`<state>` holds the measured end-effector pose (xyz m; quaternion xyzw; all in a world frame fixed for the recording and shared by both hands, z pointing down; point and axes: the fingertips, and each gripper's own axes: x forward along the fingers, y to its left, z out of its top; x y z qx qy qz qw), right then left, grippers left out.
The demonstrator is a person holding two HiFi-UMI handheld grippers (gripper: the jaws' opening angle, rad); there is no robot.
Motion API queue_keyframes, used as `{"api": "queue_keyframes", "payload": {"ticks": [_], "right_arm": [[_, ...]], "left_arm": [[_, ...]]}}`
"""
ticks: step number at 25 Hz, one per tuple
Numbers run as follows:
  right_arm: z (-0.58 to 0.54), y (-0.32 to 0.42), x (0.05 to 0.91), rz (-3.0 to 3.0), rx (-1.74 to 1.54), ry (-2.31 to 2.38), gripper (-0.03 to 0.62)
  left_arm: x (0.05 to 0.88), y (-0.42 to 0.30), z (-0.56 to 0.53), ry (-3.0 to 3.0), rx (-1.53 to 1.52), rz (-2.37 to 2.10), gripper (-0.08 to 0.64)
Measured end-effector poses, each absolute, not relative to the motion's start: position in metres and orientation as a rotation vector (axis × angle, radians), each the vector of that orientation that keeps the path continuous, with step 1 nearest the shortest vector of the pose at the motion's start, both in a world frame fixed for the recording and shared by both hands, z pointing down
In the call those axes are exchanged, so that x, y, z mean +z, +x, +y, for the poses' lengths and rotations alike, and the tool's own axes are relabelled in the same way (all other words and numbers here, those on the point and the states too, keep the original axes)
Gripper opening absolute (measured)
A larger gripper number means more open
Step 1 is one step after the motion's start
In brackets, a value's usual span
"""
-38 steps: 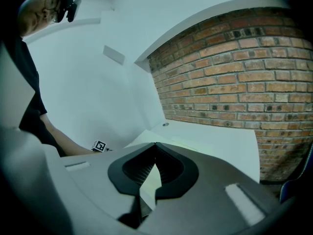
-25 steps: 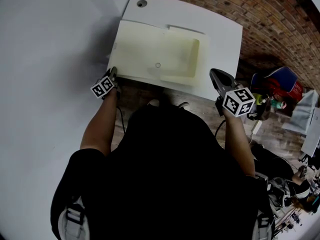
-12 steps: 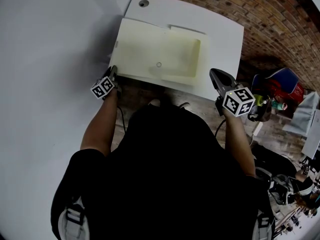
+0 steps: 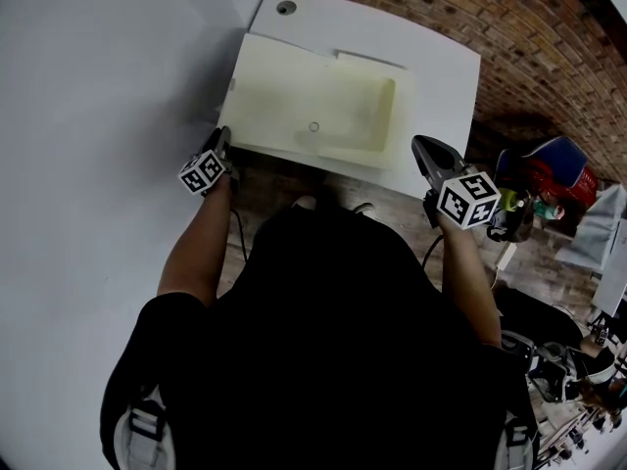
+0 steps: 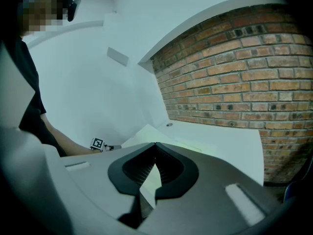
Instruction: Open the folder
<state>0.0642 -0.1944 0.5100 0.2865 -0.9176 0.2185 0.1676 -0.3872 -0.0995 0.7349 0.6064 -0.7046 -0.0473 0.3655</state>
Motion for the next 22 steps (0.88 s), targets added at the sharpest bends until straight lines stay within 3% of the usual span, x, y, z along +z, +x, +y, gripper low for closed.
{"api": "queue_keyframes", "payload": {"ticks": [22], "right_arm": [[-0.198,0.062,0.515,-2.604,0.600,0.806,0.003]], "left_arm": [[0.662,-0.391,-0.127,1.708,-0.090,-1.960,0.078]]}}
